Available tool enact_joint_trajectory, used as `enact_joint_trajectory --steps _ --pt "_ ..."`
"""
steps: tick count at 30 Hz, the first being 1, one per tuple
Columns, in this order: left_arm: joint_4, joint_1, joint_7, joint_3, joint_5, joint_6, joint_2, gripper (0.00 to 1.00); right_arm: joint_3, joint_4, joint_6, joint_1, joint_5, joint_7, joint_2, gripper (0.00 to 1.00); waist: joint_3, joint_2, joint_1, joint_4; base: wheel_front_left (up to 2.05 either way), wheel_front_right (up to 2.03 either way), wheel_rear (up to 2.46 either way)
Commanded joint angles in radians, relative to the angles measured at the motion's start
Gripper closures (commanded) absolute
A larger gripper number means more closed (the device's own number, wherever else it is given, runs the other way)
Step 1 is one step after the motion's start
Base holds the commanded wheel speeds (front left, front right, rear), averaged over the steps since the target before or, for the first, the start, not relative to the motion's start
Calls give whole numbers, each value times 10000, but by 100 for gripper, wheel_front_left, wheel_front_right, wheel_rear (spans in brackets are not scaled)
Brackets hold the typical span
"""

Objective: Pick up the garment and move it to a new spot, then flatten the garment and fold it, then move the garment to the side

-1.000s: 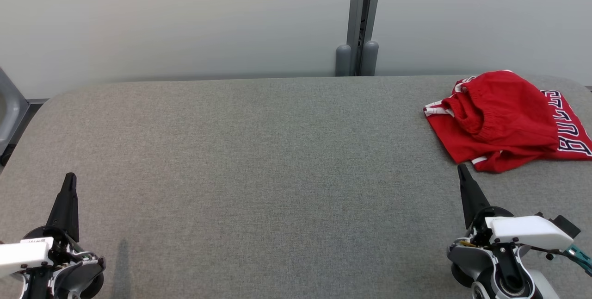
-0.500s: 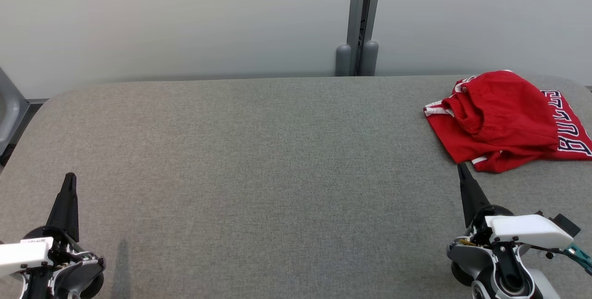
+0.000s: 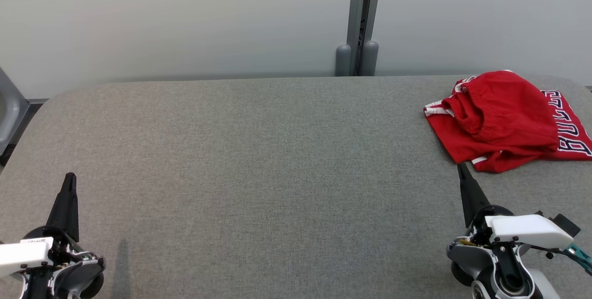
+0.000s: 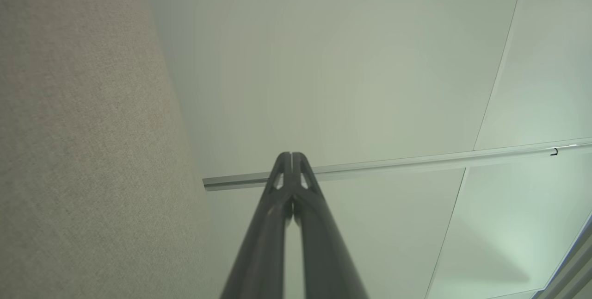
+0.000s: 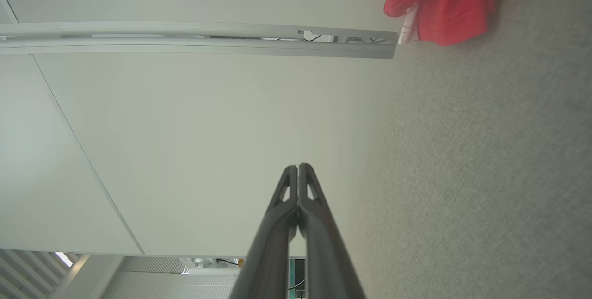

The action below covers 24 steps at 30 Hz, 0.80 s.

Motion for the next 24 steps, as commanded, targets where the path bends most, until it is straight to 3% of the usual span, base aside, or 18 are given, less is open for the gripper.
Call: enact_joint_trajectory --steps 1,24 --pt "-33 -140 -1 12 -26 -79 61 100 11 -7 21 -26 16 41 -57 100 0 -1 0 0 0 0 0" --pt "-35 -138 -6 7 -31 -79 65 100 13 -7 21 -26 16 40 -57 100 0 -1 0 0 0 0 0"
